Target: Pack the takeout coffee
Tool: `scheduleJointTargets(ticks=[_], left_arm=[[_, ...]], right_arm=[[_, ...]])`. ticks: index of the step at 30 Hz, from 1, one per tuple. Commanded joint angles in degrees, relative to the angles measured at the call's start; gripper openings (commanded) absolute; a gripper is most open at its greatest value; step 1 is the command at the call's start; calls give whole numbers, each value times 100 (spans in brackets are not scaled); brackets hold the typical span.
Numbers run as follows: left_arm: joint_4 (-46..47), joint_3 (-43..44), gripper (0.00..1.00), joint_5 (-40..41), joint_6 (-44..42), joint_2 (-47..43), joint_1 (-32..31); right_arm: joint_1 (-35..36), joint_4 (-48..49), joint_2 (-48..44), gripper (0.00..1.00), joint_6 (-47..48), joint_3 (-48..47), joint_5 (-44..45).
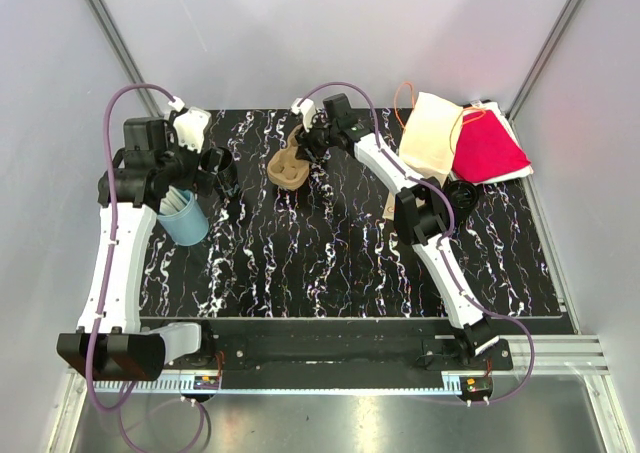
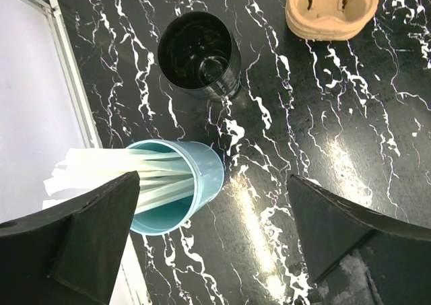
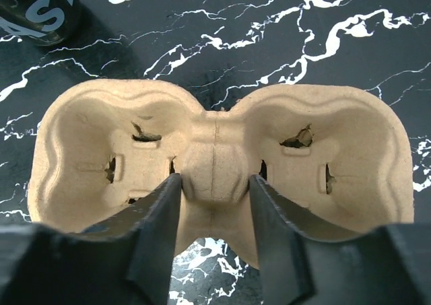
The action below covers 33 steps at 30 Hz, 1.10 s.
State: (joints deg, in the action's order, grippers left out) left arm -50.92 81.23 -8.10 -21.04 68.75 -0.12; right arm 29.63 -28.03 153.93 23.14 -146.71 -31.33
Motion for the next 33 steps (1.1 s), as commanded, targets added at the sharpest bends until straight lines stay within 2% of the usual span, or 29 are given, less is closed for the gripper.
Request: scheduleJointTargets(ticks=[1,4,12,17,33], left_arm=[[249,-28,99,54,-50,-28,3],[258,-37,99,54,-32,-28,3],[266,-46,99,1,-14,-28,3],[266,-11,99,-43,-6,-2,3],[275,-19,99,-157,21,24,3]], right_arm=[[34,219,6,46,-63,-244,-233],[43,219,-12,44,-37,-217,-242],[78,210,-38,28,-37,-226,-259],[87,219,-126,23,-28,-270,-137],[96,263,-486,21,15,-384,285]])
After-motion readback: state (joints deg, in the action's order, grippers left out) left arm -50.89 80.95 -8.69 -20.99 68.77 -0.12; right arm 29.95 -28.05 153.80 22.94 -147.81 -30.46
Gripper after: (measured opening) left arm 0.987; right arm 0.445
